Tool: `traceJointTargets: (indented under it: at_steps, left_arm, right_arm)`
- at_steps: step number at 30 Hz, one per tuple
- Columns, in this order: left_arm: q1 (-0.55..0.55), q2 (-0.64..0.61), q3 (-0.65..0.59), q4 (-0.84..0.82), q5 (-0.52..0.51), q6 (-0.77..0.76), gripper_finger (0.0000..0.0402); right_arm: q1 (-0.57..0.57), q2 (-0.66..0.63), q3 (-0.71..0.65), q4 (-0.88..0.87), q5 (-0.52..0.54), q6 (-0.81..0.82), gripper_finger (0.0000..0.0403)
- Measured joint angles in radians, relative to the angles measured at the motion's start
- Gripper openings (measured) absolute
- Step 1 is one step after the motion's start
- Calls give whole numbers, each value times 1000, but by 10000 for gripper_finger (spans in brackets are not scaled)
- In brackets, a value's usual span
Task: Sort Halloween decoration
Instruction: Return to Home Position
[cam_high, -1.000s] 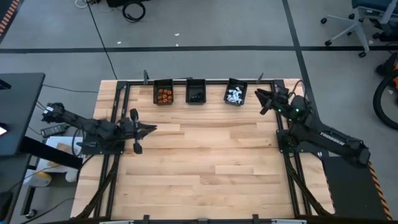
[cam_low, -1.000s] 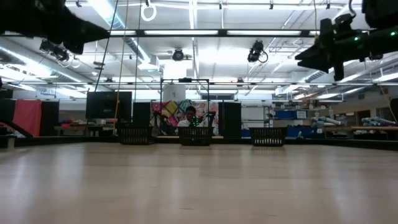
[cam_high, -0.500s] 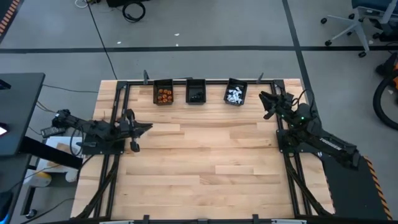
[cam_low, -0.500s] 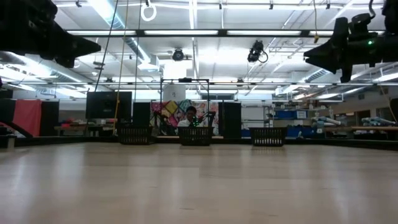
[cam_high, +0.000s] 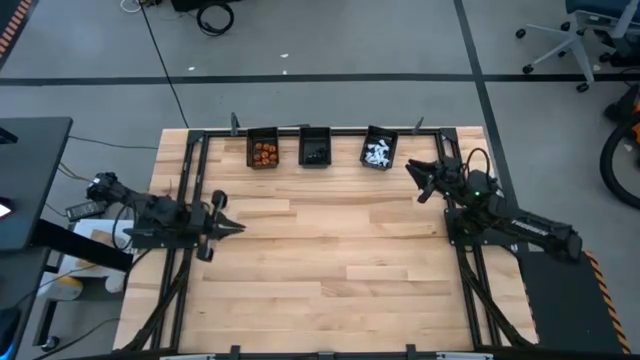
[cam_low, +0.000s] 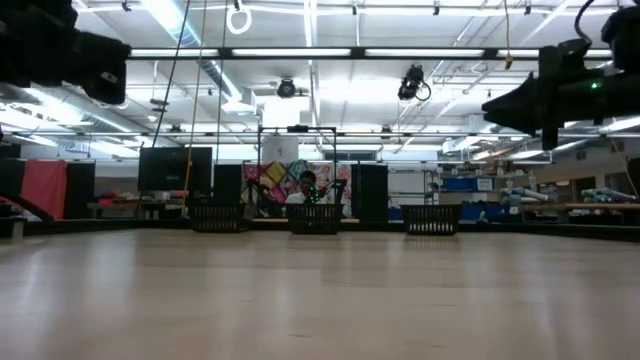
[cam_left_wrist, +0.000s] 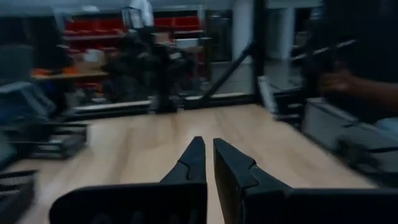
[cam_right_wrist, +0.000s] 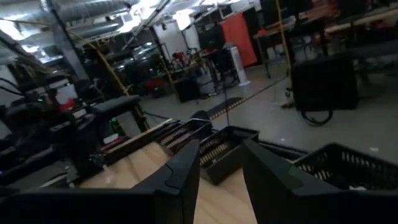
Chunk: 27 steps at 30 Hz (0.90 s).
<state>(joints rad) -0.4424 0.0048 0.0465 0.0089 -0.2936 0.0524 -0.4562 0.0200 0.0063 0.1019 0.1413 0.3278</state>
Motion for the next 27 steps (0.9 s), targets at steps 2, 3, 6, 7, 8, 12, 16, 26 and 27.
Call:
traceJointTargets:
  at_steps: [2, 3, 6, 7, 8, 12, 16, 26, 27]
  left_arm:
    - [14, 0, -36, 58, -50, 35, 10]
    - [28, 0, -38, 71, -62, 50, 10]
    - [85, -3, -38, 105, -41, 63, 10]
    - [108, -3, -38, 118, -11, 64, 10]
    - [131, -3, -38, 130, 18, 63, 10]
    - [208, -3, -38, 155, 45, 92, 10]
    - [264, 2, -38, 152, 42, 158, 11]
    - [289, 2, -38, 152, 41, 16, 11]
    - [289, 2, -38, 151, 41, 15, 11]
  right_arm:
    - [8, -4, 0, 17, 12, -26, 123]
    - [9, -9, 0, 31, 26, -48, 123]
    - [9, -19, 0, 126, 84, -173, 123]
    - [9, -18, 0, 172, 111, -219, 123]
    - [9, -18, 0, 216, 139, -260, 123]
    - [9, -18, 0, 341, 282, -326, 123]
    - [8, -18, 0, 352, 438, -231, 123]
    - [8, -16, 0, 352, 467, -226, 123]
    - [8, -16, 0, 352, 467, -226, 123]
